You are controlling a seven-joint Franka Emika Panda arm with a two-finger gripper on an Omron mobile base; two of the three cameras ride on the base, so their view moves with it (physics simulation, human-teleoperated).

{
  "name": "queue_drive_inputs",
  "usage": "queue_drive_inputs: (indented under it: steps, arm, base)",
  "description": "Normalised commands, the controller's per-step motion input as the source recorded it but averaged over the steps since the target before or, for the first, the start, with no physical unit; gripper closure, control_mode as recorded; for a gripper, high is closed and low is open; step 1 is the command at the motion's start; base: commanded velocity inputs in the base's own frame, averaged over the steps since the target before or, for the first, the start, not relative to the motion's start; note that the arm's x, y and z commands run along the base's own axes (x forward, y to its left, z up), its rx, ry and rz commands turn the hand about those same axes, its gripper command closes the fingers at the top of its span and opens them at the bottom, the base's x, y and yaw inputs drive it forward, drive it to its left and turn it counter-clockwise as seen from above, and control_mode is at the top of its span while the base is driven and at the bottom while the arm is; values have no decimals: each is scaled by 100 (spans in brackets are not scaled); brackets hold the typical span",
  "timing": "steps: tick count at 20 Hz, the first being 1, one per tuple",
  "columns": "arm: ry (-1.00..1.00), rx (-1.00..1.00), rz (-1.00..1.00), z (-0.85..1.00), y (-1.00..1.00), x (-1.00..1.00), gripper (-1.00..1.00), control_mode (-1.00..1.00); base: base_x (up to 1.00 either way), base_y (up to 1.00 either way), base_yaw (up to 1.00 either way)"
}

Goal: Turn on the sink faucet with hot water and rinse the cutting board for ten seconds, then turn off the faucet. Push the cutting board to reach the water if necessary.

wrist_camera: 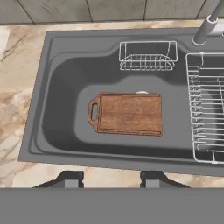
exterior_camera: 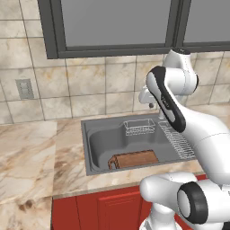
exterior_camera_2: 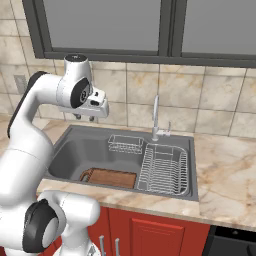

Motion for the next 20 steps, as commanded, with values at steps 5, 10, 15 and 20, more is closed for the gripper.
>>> queue_drive_inputs:
  steps: [5, 10, 15, 20]
  arm:
    - [0, 0, 0, 0, -9, 0, -100, -100]
    - [0, 0, 0, 6, -29, 1, -100, -100]
    - [0, 0, 0, 32, -22, 24, -100, -100]
    - [0, 0, 0, 32, -27, 25, -100, -100]
  base:
    - [0, 0, 0]
    - [0, 0, 0]
    - [0, 0, 0]
    - [0, 0, 0]
